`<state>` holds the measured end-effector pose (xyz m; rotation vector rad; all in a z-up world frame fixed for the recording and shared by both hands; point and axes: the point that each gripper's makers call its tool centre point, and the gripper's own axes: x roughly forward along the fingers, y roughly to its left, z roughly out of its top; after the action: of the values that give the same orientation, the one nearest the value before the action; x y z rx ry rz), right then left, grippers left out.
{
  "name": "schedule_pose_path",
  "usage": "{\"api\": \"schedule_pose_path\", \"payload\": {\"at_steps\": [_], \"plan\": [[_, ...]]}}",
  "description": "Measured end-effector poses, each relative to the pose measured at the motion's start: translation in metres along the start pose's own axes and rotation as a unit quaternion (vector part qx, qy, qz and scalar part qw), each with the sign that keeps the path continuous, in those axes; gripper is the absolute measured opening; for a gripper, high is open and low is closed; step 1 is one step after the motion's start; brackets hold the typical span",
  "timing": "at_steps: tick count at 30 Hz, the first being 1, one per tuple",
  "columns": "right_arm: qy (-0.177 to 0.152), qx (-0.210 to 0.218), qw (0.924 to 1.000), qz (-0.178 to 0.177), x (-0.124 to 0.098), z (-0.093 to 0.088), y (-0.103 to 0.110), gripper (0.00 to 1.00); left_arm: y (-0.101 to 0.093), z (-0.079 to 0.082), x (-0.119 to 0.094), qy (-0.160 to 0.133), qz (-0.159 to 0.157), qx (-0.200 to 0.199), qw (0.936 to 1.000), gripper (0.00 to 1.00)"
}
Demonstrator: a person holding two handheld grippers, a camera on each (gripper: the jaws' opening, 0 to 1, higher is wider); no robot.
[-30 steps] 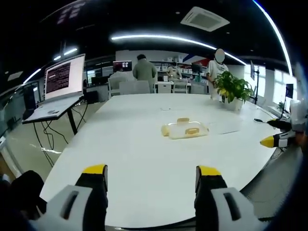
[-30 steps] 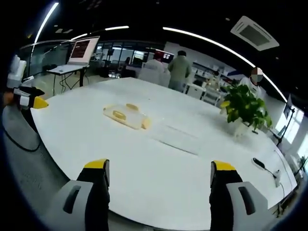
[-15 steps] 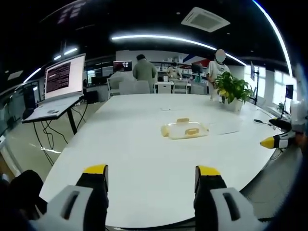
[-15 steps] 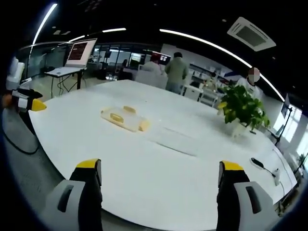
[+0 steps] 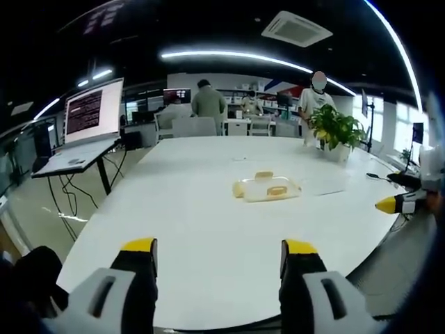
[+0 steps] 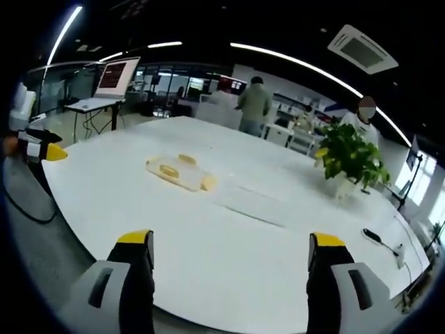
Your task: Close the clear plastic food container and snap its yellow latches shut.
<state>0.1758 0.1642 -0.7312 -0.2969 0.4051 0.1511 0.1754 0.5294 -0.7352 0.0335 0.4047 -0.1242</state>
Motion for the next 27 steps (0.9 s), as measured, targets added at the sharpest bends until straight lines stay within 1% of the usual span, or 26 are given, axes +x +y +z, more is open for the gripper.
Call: {"api": "schedule_pose_path", "payload": {"at_steps": [5,7,10,15,16,17,18,19,20,21,23,25,27], "plan": [[-0.001,0.0,1.0,0.001,0.0,0.0,0.001,0.88,-0.001,0.003,-0.001,-0.012,-0.005,-0.01,0.9999,0.66],[0.0,-0.001,1.0,0.001,0.0,0.0,0.001,0.87,0.001,0.001,-0.001,-0.005,-0.001,-0.008,1.0,0.66],[-0.001,-0.005,1.0,0.003,0.0,0.0,0.001,0.85,-0.003,-0.002,-0.001,0.004,-0.007,0.01,0.9999,0.66],[-0.002,-0.006,1.0,0.005,-0.001,0.0,0.002,0.84,-0.002,-0.001,-0.001,0.0,-0.008,0.008,0.9999,0.66],[0.003,-0.01,0.9999,0.003,0.0,-0.001,0.002,0.83,-0.004,-0.003,-0.001,0.004,-0.015,0.018,0.9997,0.66],[0.017,-0.026,0.9995,-0.002,-0.001,-0.006,0.001,0.82,-0.006,-0.002,-0.001,0.004,-0.02,0.019,0.9996,0.66],[0.007,-0.032,0.9994,-0.007,-0.002,-0.003,0.0,0.81,-0.008,-0.002,-0.001,0.001,-0.024,0.016,0.9996,0.67],[-0.001,-0.024,0.9997,-0.007,-0.003,0.0,0.0,0.82,-0.008,-0.001,-0.001,0.0,-0.024,0.017,0.9996,0.67],[-0.014,-0.002,0.9999,-0.003,-0.003,0.004,0.001,0.82,-0.007,-0.001,-0.001,0.0,-0.023,0.02,0.9995,0.68],[-0.013,-0.002,0.9999,-0.002,-0.004,0.004,0.0,0.83,-0.007,-0.001,-0.001,0.0,-0.024,0.02,0.9995,0.69],[-0.01,-0.012,0.9999,-0.001,-0.004,0.003,0.001,0.83,-0.008,0.002,-0.001,-0.008,-0.026,0.014,0.9995,0.71],[-0.014,-0.016,0.9998,-0.002,-0.004,0.005,0.001,0.83,-0.009,0.011,-0.003,-0.035,-0.03,0.004,0.9989,0.71],[-0.022,-0.011,0.9997,-0.006,-0.004,0.007,-0.001,0.82,-0.009,0.011,-0.004,-0.037,-0.033,0.001,0.9988,0.73]]}}
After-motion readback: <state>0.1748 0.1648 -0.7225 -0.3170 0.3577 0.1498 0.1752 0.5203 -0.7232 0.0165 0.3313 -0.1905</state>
